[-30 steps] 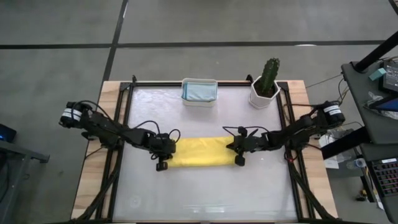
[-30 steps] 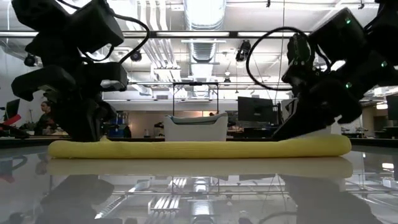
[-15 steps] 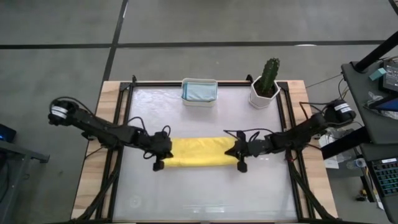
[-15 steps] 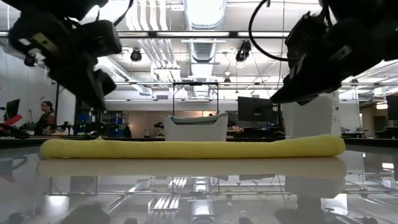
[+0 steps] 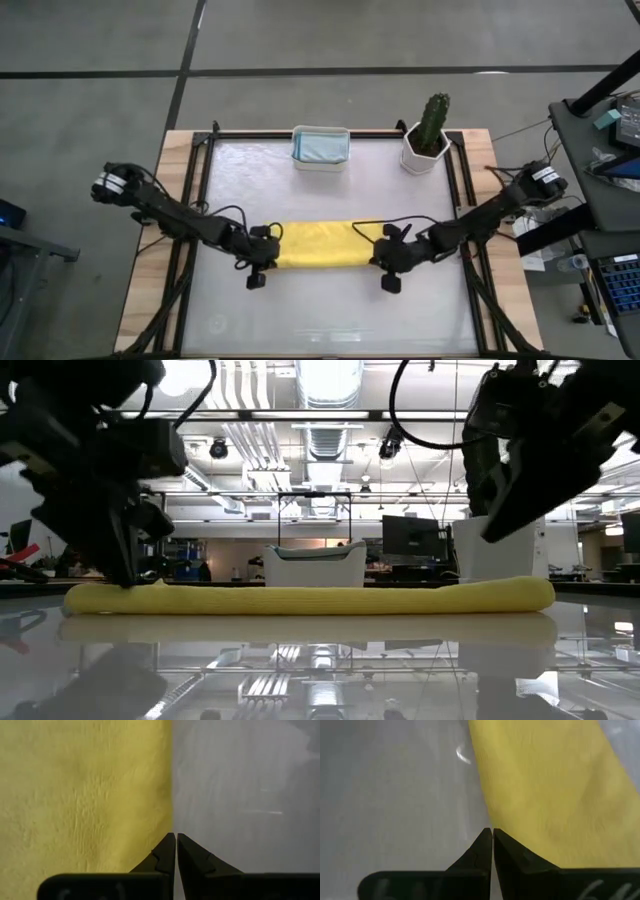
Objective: Fold microfiber towels
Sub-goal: Fold the yellow cloth
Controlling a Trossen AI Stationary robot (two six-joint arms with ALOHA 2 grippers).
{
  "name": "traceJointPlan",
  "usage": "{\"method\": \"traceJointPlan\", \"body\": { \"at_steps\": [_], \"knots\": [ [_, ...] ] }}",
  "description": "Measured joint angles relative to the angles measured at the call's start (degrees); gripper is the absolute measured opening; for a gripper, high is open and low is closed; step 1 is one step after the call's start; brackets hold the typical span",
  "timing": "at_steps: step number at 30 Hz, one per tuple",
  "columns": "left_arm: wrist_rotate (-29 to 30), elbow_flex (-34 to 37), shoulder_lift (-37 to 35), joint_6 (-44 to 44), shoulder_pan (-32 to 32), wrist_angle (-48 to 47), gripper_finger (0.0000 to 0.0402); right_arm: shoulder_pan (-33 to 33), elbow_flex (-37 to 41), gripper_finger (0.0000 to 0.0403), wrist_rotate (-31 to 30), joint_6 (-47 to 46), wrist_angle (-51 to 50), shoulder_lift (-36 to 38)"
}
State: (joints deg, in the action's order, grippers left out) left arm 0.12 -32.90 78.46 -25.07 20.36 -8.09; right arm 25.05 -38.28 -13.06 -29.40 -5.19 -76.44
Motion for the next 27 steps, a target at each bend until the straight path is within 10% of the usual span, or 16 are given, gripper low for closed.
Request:
{"method": "traceJointPlan", "body": {
  "at_steps": [5, 27],
  "knots": [
    [0.06, 0.51, 3.38, -0.17, 0.00, -0.03, 0.0003, 0.91, -4.56, 0.0009, -0.32, -2.60, -12.63, -0.39],
    [0.35, 0.47, 4.56, 0.40, 0.00, 0.05, 0.0003, 0.95, 2.77, 0.0009, -2.28, -8.19, -8.30, -2.35]
  ]
}}
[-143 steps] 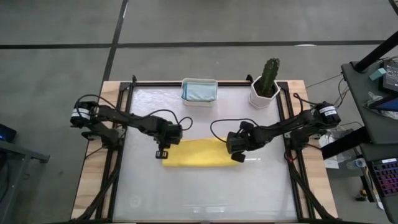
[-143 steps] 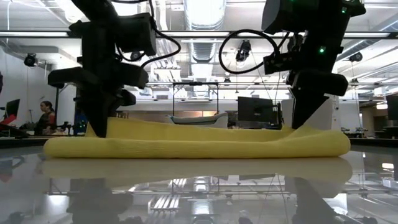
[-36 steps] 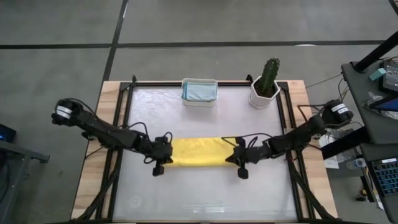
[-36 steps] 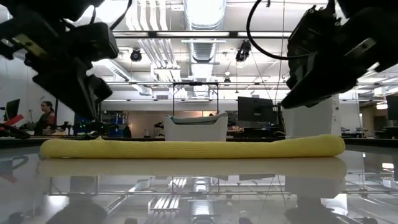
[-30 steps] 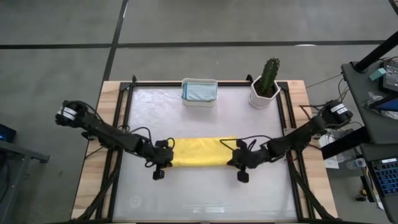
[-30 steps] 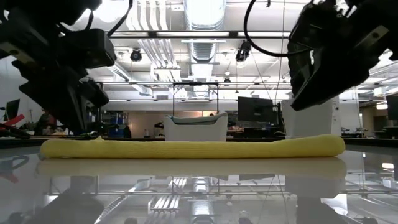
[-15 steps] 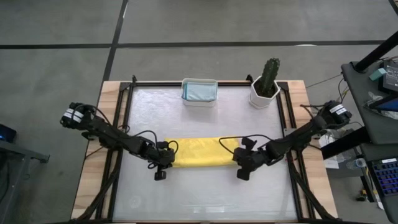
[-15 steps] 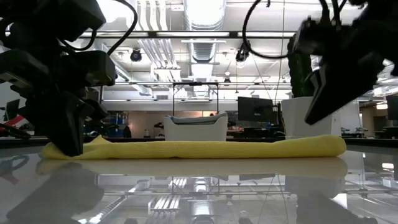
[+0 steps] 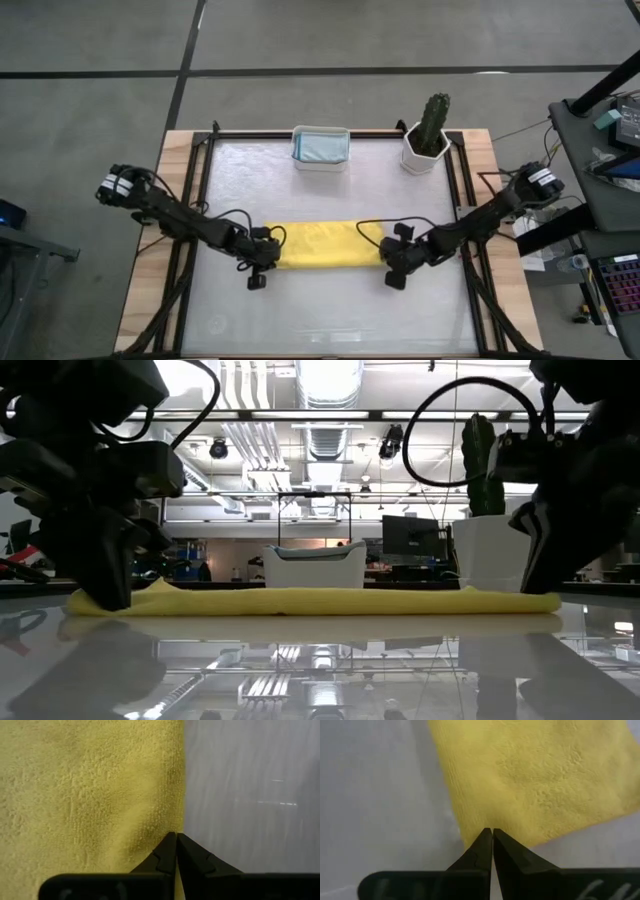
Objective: Fold microfiber towels
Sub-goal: Fold the yellow cloth
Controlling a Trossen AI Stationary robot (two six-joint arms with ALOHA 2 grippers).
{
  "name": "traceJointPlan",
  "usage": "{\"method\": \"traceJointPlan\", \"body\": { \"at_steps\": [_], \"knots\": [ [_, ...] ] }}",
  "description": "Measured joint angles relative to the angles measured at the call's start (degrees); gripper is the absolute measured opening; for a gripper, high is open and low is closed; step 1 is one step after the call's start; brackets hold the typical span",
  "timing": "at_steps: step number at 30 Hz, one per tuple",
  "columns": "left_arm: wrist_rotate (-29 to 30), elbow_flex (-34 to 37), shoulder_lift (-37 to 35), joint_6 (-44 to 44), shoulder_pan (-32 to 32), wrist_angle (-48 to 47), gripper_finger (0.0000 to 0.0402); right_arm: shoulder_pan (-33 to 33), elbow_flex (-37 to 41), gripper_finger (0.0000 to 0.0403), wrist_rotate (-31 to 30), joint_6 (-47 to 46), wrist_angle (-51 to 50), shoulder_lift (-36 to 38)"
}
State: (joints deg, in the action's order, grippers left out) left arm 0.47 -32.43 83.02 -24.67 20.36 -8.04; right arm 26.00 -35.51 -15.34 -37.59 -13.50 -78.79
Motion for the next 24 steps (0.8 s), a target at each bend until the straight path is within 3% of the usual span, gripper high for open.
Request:
{"method": "traceJointPlan", "body": {
  "at_steps": [7, 12, 16, 24],
  "knots": [
    [0.00, 0.27, -5.50, 0.92, 0.00, -0.94, 0.0003, -1.73, -0.55, 0.0024, 3.72, -9.10, -0.12, 2.85],
    [0.00, 0.22, -8.50, 1.53, -0.02, -0.68, 0.0003, -4.80, -0.55, 0.0071, 5.02, -23.60, -5.63, 5.06],
    [0.18, 0.20, -10.38, 1.65, -0.02, -0.17, 0.0003, -6.40, -0.52, 0.0119, 6.48, -28.15, -9.25, 5.56],
    [12.20, 0.07, -9.33, 4.62, -0.11, 1.38, 0.0003, -10.67, -0.35, 0.0203, 6.54, -28.86, -8.93, 5.56]
  ]
}}
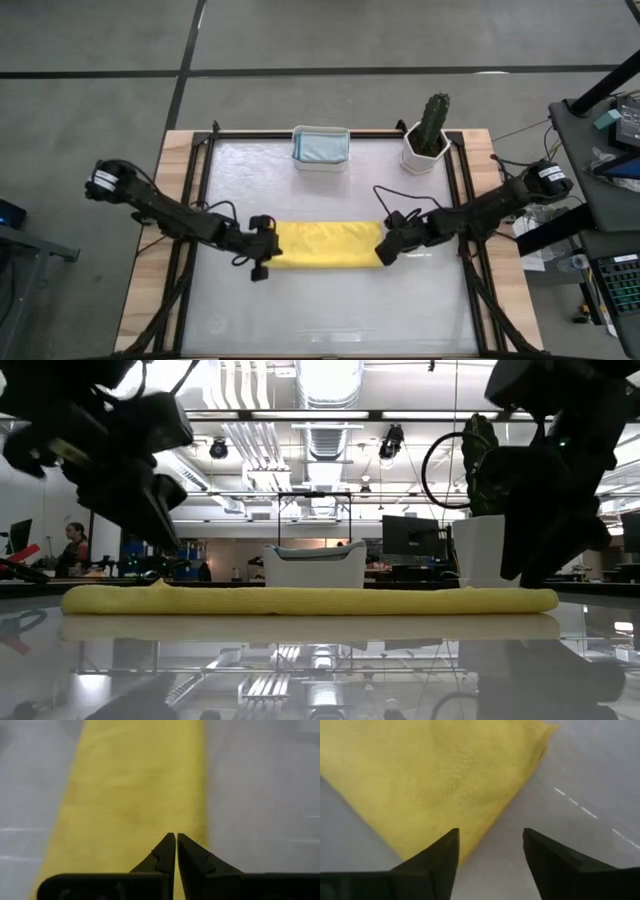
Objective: Fold microfiber towels
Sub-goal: Fold the yellow cloth
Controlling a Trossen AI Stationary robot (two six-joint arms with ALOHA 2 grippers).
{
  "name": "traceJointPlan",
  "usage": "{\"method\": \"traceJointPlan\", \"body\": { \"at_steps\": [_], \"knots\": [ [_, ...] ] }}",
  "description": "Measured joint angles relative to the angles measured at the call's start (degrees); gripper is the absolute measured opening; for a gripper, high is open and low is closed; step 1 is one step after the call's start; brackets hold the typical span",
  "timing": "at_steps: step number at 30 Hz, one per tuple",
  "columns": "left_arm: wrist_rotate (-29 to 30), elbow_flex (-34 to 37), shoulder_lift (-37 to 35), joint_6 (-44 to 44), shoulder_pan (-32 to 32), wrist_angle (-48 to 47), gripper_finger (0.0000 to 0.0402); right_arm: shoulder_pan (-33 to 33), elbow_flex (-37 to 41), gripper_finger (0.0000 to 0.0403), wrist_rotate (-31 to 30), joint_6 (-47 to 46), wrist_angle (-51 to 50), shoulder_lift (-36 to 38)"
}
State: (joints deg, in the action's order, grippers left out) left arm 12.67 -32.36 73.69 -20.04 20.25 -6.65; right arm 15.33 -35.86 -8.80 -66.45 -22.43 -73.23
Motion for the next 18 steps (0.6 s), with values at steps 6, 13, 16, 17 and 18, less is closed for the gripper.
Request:
{"method": "traceJointPlan", "body": {
  "at_steps": [6, 13, 16, 17, 18],
  "knots": [
    [2.64, 0.05, 4.23, -0.45, 0.00, 1.29, 0.0003, -2.48, 2.00, 0.0233, 1.16, 2.35, 0.99, 0.00],
    [2.66, 0.04, 9.95, -0.60, 0.00, 3.20, 0.0003, -3.90, 8.57, 0.0233, 2.98, 2.70, 16.60, 0.11],
    [2.67, -0.27, 11.32, -0.64, 0.00, 3.17, 0.0003, -4.58, 10.72, 0.0233, 3.12, 2.55, 22.38, 0.11],
    [2.67, -0.48, 11.59, -0.64, 0.00, 3.38, 0.0003, -4.65, 11.28, 0.0233, 3.24, 2.56, 23.97, 0.11],
    [2.67, -0.52, 11.71, -0.61, 0.00, 3.46, 0.0003, -4.70, 11.78, 0.0233, 3.24, 2.57, 25.52, 0.10]
  ]
}}
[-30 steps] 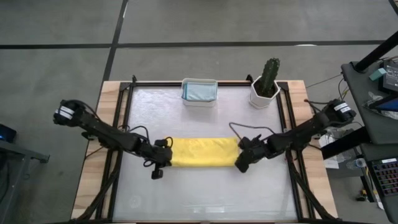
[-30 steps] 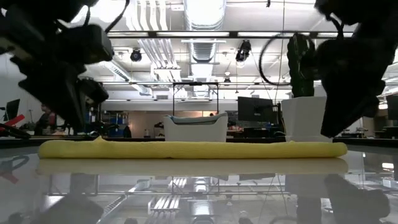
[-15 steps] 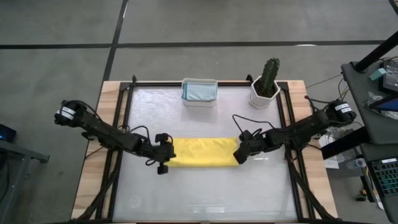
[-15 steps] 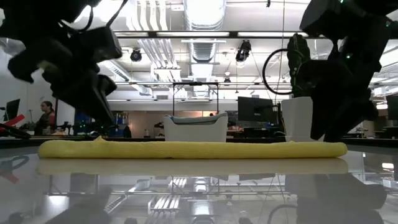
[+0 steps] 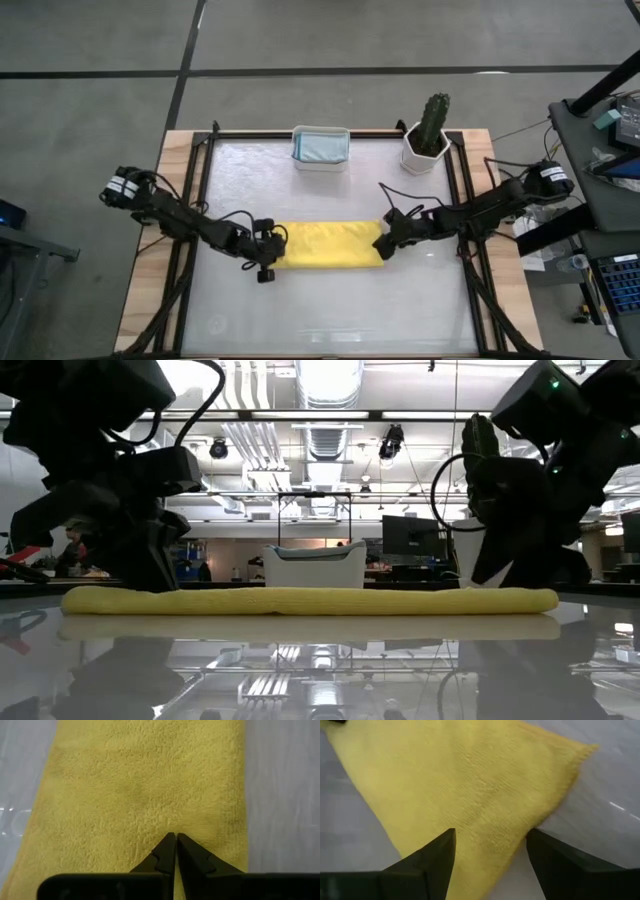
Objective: Fold microfiber towels
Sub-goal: Fold the yellow cloth
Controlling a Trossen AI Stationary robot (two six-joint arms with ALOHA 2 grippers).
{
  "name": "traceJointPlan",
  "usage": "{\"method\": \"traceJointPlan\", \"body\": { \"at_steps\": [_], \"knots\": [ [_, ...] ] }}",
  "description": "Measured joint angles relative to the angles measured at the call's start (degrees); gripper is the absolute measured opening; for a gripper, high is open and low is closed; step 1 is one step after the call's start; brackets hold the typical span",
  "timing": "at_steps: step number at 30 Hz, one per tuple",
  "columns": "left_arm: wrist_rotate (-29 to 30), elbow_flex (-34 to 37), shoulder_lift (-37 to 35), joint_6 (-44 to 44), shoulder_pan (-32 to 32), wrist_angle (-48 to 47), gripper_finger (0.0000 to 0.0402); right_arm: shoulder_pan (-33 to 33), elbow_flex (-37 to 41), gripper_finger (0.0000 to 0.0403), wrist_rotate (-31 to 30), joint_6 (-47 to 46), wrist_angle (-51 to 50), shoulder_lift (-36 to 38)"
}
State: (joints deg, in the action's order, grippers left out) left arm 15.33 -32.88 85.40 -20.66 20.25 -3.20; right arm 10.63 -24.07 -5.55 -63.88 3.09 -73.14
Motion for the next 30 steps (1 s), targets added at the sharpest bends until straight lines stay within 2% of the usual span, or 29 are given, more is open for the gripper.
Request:
{"method": "traceJointPlan", "body": {
  "at_steps": [9, 17, 24, 30],
  "knots": [
    [0.00, 0.00, -0.01, 0.01, 0.00, -0.07, 0.0003, -0.07, 1.43, 0.0233, -0.31, -0.07, 7.12, -1.49],
    [-0.02, 0.02, -0.04, 0.05, 0.00, 0.42, 0.0003, -0.23, 1.19, 0.0218, 0.44, 1.57, 18.79, -9.32],
    [-0.02, -0.60, -1.85, -0.65, 0.00, -3.19, 0.0003, -0.24, 1.39, 0.0145, 0.96, 1.69, 18.07, -8.33],
    [-0.02, -0.95, -7.05, -1.40, 0.00, -9.96, 0.0003, -0.19, 1.50, 0.0058, 1.09, 2.38, 17.78, -7.64]
  ]
}}
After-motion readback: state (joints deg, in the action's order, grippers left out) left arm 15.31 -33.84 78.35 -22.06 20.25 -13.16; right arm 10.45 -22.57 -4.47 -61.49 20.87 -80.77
